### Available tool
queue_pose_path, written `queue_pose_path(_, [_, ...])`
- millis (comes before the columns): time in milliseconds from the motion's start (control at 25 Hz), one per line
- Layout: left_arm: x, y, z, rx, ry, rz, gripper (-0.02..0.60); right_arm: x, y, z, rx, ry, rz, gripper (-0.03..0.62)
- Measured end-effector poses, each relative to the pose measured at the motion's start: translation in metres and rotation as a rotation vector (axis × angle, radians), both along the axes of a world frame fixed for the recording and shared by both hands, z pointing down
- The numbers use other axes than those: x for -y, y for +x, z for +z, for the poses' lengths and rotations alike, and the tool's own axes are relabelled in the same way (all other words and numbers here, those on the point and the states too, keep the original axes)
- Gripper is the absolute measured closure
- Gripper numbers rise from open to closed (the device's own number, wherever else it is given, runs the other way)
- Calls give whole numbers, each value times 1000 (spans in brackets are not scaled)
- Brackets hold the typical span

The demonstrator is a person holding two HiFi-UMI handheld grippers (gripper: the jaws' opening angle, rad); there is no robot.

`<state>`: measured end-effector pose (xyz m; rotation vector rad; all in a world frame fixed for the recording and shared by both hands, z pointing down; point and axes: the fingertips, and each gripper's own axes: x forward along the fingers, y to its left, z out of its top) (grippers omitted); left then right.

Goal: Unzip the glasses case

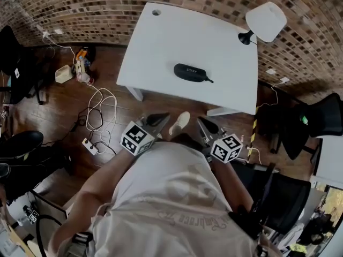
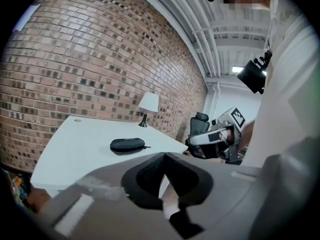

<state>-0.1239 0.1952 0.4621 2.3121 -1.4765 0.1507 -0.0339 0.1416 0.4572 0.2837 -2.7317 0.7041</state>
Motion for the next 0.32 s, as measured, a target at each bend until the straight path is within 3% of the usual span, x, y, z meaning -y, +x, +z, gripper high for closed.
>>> queue_pose_path(320, [-6, 5, 6, 1, -21, 16, 577, -6, 9, 6, -10, -9, 19, 583])
